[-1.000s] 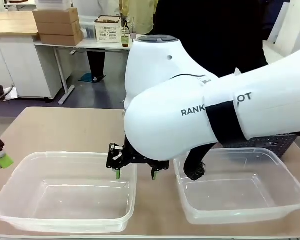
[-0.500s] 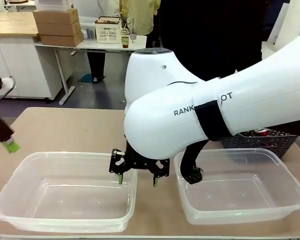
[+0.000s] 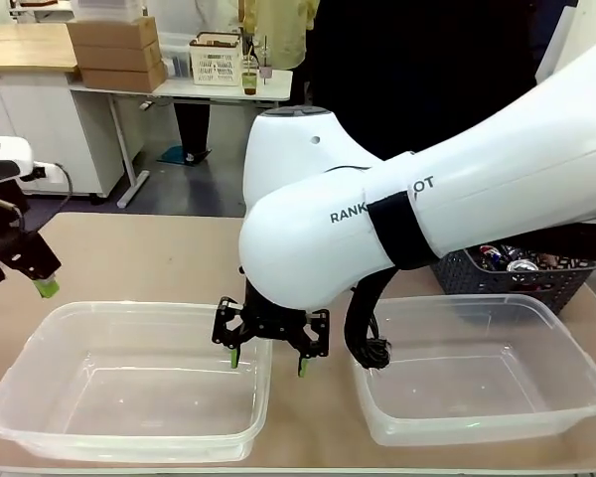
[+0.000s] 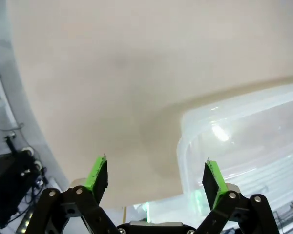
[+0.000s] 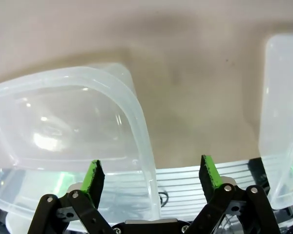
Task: Sort the waste into each basket.
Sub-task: Pick up the Organizing box on the left side of the table and lift it.
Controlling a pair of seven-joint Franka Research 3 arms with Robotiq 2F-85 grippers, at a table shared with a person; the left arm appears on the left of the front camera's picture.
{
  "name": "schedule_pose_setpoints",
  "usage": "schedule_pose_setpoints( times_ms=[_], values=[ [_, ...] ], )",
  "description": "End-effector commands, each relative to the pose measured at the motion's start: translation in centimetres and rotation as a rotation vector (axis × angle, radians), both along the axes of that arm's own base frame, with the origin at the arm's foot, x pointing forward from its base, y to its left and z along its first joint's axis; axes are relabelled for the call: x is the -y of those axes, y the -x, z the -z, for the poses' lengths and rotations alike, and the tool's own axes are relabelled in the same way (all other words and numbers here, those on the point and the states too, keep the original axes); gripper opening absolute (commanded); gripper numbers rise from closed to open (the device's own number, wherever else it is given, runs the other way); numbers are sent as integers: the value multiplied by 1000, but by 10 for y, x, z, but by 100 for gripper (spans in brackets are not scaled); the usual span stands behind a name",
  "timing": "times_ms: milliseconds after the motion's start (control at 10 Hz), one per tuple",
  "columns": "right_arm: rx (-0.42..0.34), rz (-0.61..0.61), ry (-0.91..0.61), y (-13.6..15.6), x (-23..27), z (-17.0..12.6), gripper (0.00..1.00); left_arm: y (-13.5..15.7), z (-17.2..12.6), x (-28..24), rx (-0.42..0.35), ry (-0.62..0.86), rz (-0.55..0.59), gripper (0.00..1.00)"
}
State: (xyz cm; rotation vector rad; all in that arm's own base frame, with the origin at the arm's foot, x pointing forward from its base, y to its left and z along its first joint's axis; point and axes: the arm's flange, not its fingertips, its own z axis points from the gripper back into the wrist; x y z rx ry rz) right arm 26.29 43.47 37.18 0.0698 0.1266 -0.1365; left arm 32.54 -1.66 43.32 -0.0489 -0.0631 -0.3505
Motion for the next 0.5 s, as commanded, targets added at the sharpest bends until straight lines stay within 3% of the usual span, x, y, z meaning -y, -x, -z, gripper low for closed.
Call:
schedule_pose_setpoints(
  times_ms=[0,400],
  values=[
    [15,31,42,-2,-8,-3,100,111,117,16,-31,-5,9,100],
    [6,26,47,-2,-7,-4,100,126,141,10,-129,-46,-9,100]
  ],
)
